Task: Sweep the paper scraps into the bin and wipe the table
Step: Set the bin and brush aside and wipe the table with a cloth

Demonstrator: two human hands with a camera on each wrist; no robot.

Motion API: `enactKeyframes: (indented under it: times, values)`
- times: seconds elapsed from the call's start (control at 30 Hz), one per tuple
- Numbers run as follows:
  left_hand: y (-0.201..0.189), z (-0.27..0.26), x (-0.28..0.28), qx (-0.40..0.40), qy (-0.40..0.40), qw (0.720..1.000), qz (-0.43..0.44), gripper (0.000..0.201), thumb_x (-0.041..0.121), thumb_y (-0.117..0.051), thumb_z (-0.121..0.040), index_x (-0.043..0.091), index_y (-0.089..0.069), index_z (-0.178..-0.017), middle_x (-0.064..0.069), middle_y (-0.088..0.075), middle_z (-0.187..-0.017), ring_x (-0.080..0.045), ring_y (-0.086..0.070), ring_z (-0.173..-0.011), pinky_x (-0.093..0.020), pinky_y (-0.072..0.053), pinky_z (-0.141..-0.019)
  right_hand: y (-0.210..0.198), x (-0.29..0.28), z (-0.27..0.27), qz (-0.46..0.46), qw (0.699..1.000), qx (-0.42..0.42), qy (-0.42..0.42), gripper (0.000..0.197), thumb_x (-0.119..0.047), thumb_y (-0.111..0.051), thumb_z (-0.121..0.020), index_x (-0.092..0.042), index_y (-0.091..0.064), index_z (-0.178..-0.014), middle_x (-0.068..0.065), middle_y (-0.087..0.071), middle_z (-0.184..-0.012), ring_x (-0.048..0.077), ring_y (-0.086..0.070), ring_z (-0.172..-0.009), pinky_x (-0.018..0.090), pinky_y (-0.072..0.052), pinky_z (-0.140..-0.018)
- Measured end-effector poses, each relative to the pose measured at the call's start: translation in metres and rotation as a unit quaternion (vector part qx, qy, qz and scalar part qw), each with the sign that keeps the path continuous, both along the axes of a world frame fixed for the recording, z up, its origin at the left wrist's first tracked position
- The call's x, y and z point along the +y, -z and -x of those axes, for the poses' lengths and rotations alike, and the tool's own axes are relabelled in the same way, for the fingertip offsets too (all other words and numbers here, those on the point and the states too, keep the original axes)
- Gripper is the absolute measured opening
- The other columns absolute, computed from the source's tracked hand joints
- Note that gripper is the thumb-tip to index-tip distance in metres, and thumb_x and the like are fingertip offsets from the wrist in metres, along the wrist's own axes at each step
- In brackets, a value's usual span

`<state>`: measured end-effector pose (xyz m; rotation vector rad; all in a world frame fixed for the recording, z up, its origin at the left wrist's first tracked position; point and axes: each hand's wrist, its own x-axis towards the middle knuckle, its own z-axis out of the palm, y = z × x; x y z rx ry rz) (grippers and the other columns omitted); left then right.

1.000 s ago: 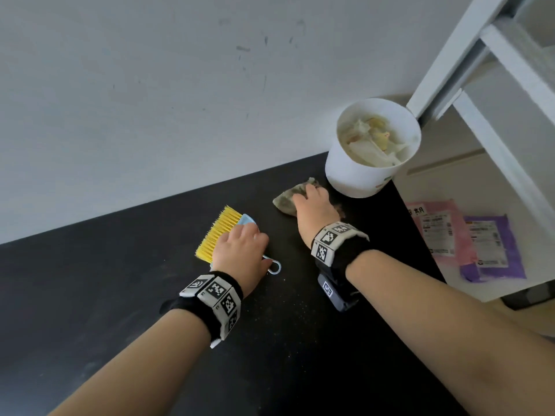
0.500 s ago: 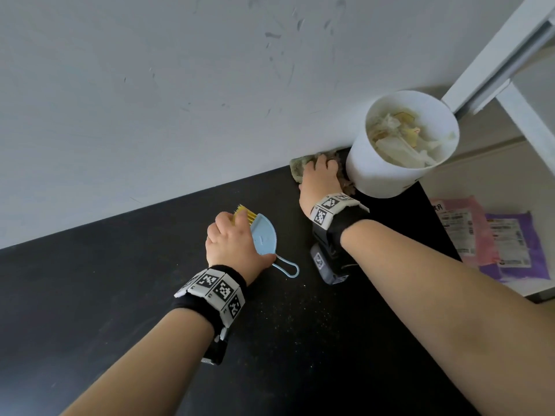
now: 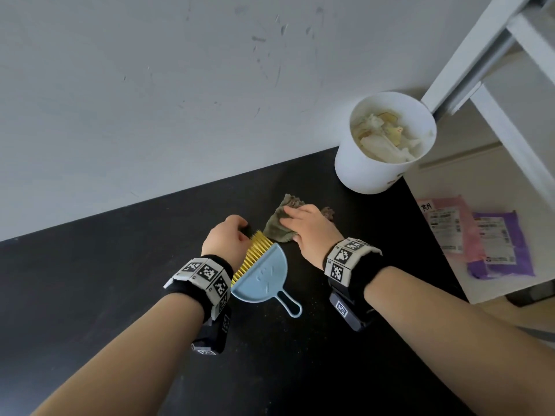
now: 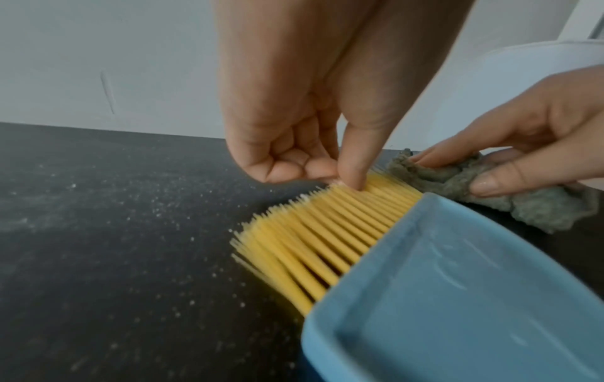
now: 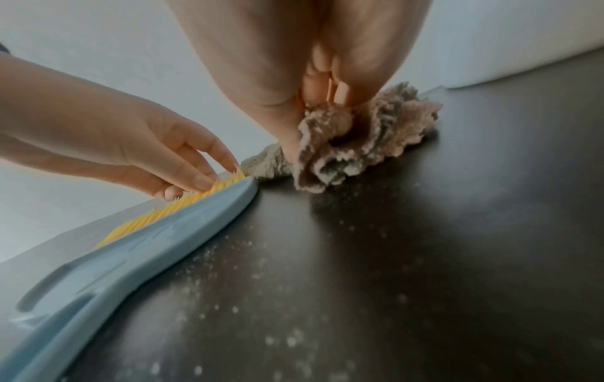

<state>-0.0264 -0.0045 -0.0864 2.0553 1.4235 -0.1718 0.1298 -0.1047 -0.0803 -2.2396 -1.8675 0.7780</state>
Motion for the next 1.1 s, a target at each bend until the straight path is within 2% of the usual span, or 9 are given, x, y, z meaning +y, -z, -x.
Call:
enactKeyframes:
  times: [0.07,0.23,0.33,0.4,0.6,0.77,0.87,0.97,1.1]
  values:
    - [0.001,-0.002,-0.004,0.027,0.028,0.999,-0.008,0.030,0.011,-0.046,-0.092,0.019,-0.057,-0.119,0.000,-0.063,-0.100,-0.018,-0.058,-0.085,-0.030,-0.049,-0.072,-0.001,-0.005,-0.002,0.004,1.000,0.011,0.008,0.045,-0.009,-0.048,-0.094,-0.018,-0.044,-0.138,-0.004,-0.031,-0.152,0.017,-0.024,-0.138,0.031,-0.032,-0.110]
    - [-0.002,-0.007,-0.003,0.028,0.077,0.996,-0.028,0.029,0.017,-0.040,-0.099,0.020,-0.061,-0.118,-0.005,-0.062,-0.111,-0.026,-0.055,-0.105,-0.038,-0.049,-0.087,0.002,-0.019,-0.020,0.021,0.998,-0.012,0.062,0.045,-0.009,-0.048,-0.093,-0.019,-0.046,-0.137,-0.005,-0.030,-0.152,0.018,-0.025,-0.137,0.034,-0.035,-0.110]
    - [-0.010,-0.014,0.001,-0.011,0.087,0.996,-0.033,0.029,0.017,-0.040,-0.100,0.017,-0.062,-0.118,-0.007,-0.059,-0.110,-0.022,-0.058,-0.095,-0.030,-0.045,-0.077,0.008,-0.030,-0.027,0.011,0.989,-0.031,0.146,0.044,-0.008,-0.047,-0.093,-0.018,-0.046,-0.136,-0.005,-0.030,-0.152,0.020,-0.026,-0.136,0.033,-0.038,-0.106]
    - [-0.018,-0.023,0.005,-0.027,0.094,0.994,-0.051,0.029,0.014,-0.039,-0.099,0.016,-0.061,-0.117,-0.007,-0.058,-0.108,-0.020,-0.056,-0.089,-0.027,-0.040,-0.073,0.008,-0.035,-0.027,0.019,0.985,-0.034,0.168,0.044,-0.008,-0.047,-0.092,-0.018,-0.046,-0.135,-0.005,-0.029,-0.153,0.020,-0.026,-0.136,0.034,-0.041,-0.103]
    - [-0.036,-0.076,0.022,-0.074,0.091,0.988,-0.097,0.033,0.008,-0.037,-0.097,0.015,-0.062,-0.117,-0.008,-0.059,-0.110,-0.024,-0.057,-0.095,-0.028,-0.039,-0.075,-0.001,-0.051,-0.033,0.071,0.981,-0.075,0.164,0.044,-0.005,-0.044,-0.091,-0.017,-0.046,-0.133,-0.004,-0.023,-0.154,0.021,-0.023,-0.137,0.036,-0.043,-0.100]
    - [-0.039,-0.128,0.031,-0.096,0.073,0.986,-0.118,0.033,0.007,-0.037,-0.096,0.014,-0.058,-0.122,-0.011,-0.053,-0.119,-0.028,-0.057,-0.099,-0.029,-0.041,-0.075,-0.004,-0.076,-0.049,0.080,0.981,-0.090,0.153,0.042,-0.004,-0.043,-0.091,-0.014,-0.050,-0.131,-0.004,-0.024,-0.154,0.019,-0.025,-0.136,0.030,-0.043,-0.100]
    - [-0.036,-0.152,0.028,-0.117,0.073,0.986,-0.098,0.035,0.006,-0.039,-0.097,0.013,-0.052,-0.129,-0.011,-0.045,-0.130,-0.029,-0.055,-0.107,-0.032,-0.045,-0.086,-0.004,-0.080,-0.054,0.074,0.982,-0.081,0.153,0.042,-0.003,-0.043,-0.090,-0.015,-0.052,-0.129,-0.005,-0.026,-0.153,0.016,-0.026,-0.136,0.027,-0.043,-0.099]
    - [-0.029,-0.159,0.018,-0.115,0.132,0.980,-0.097,0.042,0.007,-0.044,-0.097,0.013,-0.044,-0.138,-0.009,-0.036,-0.140,-0.025,-0.045,-0.122,-0.031,-0.038,-0.099,-0.004,-0.076,-0.055,0.076,0.983,-0.075,0.152,0.040,-0.003,-0.044,-0.089,-0.013,-0.055,-0.127,-0.004,-0.029,-0.152,0.018,-0.025,-0.136,0.028,-0.043,-0.098]
    - [-0.018,-0.141,-0.003,-0.011,0.248,0.962,-0.109,0.045,0.021,-0.051,-0.096,0.018,-0.042,-0.140,-0.004,-0.035,-0.145,-0.024,-0.036,-0.131,-0.036,-0.033,-0.106,-0.004,-0.073,-0.056,0.076,0.983,-0.075,0.148,0.039,-0.004,-0.042,-0.091,-0.011,-0.052,-0.128,-0.002,-0.029,-0.153,0.019,-0.024,-0.137,0.027,-0.041,-0.099]
